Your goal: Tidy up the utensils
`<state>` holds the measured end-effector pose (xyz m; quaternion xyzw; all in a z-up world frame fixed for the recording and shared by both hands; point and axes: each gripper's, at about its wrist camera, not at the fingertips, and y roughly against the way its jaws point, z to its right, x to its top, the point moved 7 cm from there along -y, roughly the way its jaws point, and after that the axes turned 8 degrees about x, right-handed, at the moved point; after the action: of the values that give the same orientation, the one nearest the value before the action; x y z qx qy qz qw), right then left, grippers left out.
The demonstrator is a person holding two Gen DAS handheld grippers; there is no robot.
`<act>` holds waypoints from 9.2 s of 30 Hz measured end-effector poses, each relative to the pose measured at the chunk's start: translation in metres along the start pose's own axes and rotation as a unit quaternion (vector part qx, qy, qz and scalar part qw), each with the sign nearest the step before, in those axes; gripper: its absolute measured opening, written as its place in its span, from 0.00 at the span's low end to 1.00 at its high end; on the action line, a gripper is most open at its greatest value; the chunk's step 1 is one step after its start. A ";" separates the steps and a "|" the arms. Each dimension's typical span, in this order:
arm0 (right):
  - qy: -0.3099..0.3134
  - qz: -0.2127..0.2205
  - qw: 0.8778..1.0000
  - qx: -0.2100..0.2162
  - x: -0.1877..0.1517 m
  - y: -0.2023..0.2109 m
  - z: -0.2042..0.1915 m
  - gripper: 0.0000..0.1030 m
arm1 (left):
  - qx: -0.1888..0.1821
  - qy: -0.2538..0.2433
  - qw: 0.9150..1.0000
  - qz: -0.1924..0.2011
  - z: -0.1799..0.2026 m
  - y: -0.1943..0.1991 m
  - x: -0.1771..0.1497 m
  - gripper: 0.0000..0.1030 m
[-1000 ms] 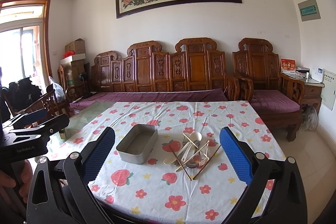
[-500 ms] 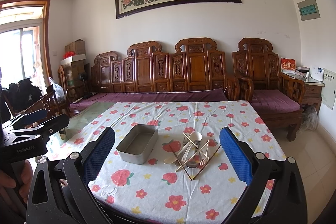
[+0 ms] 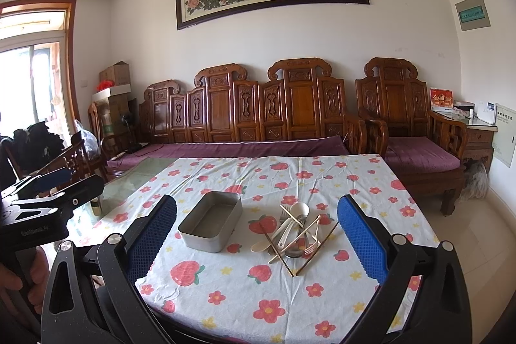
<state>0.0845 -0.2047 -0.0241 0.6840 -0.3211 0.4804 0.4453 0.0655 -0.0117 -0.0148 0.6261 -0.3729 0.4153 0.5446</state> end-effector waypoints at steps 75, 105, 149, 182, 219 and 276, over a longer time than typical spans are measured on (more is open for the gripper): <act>-0.038 -0.243 0.968 -0.039 -0.151 -0.219 0.211 0.64 | -0.085 -0.023 0.919 -0.384 0.182 -0.318 -0.178 0.30; -0.046 -0.257 0.965 -0.006 -0.158 -0.244 0.186 0.56 | -0.113 -0.021 0.936 -0.333 0.125 -0.255 -0.161 0.05; -0.041 -0.313 0.939 -0.135 -0.115 -0.289 0.223 0.04 | -0.068 -0.016 0.957 -0.282 0.036 -0.280 -0.095 0.05; -0.051 -0.286 0.954 0.072 -0.096 -0.354 0.014 0.04 | -0.036 -0.021 0.956 -0.291 -0.039 -0.335 -0.100 0.10; 0.004 -0.270 0.961 0.056 -0.124 -0.285 0.048 0.13 | -0.085 -0.062 0.968 -0.227 -0.021 -0.258 -0.096 0.32; -0.050 -0.362 0.930 -0.033 -0.202 -0.244 0.238 0.06 | -0.189 -0.201 0.918 -0.284 0.216 -0.310 -0.153 0.35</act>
<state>0.3176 -0.3233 -0.3216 0.7620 -0.0890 0.2412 0.5944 0.3169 -0.1839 -0.2853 0.6613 -0.3527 0.0304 0.6613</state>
